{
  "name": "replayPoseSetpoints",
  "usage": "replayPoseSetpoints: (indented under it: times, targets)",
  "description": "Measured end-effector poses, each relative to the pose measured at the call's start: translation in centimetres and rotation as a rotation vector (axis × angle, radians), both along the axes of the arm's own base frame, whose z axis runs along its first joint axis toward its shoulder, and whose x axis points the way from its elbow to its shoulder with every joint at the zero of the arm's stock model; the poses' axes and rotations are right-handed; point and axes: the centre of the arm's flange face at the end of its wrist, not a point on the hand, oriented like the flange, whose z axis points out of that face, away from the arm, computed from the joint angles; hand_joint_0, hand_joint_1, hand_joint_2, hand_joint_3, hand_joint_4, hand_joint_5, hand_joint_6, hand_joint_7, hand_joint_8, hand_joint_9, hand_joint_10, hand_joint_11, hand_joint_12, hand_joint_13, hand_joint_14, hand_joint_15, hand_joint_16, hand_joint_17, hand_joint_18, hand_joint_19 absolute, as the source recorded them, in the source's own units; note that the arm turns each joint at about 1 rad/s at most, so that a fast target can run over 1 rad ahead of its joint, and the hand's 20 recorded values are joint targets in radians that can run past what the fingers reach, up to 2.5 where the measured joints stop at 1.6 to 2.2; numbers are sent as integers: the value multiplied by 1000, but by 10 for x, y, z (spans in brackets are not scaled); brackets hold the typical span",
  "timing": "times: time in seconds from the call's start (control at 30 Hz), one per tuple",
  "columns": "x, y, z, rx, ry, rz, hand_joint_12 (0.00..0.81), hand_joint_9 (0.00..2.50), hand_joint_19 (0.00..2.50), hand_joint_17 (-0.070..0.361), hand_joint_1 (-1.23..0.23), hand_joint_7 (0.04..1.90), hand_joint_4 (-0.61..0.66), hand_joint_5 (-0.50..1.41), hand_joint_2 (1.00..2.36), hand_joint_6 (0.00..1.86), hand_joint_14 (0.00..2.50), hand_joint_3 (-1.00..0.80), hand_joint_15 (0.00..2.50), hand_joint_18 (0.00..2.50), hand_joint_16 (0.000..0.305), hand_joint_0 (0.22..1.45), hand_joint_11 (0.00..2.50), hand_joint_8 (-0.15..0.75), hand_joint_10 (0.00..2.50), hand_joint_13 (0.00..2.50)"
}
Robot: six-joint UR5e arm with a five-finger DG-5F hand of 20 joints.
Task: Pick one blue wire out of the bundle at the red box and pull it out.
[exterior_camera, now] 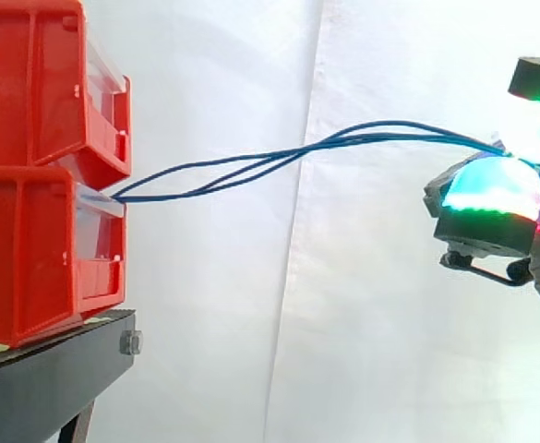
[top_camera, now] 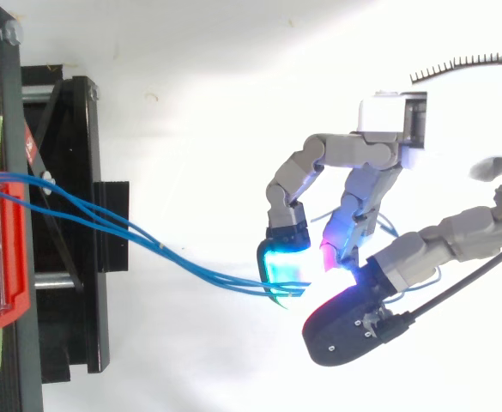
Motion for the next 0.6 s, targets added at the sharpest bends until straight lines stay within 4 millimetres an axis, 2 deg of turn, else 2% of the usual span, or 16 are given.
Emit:
replayPoseSetpoints:
  times: [0.17, 0.33, 0.5, 0.6]
  targets:
    - [-1, 0, 0, 0, 2, 0, 368, 1103, 490, 97, -875, 878, -210, -201, 1000, 998, 20, -500, 606, 951, 43, 835, 730, 198, 5, 1044]
    - [-1, 0, 1, 1, 3, 0, 357, 1119, 497, 92, -859, 1040, -319, -197, 1000, 985, 20, -500, 605, 932, 41, 843, 701, 190, 6, 1044]
    - [-1, 0, 1, 13, 2, -1, 351, 1121, 489, 91, -856, 1076, -333, -191, 1000, 982, 20, -500, 604, 931, 40, 839, 686, 187, 6, 1041]
    - [-1, 0, 1, 23, 1, -2, 348, 1116, 451, 91, -887, 1096, -311, -171, 1000, 976, 21, -500, 600, 958, 40, 780, 665, 185, 6, 1046]
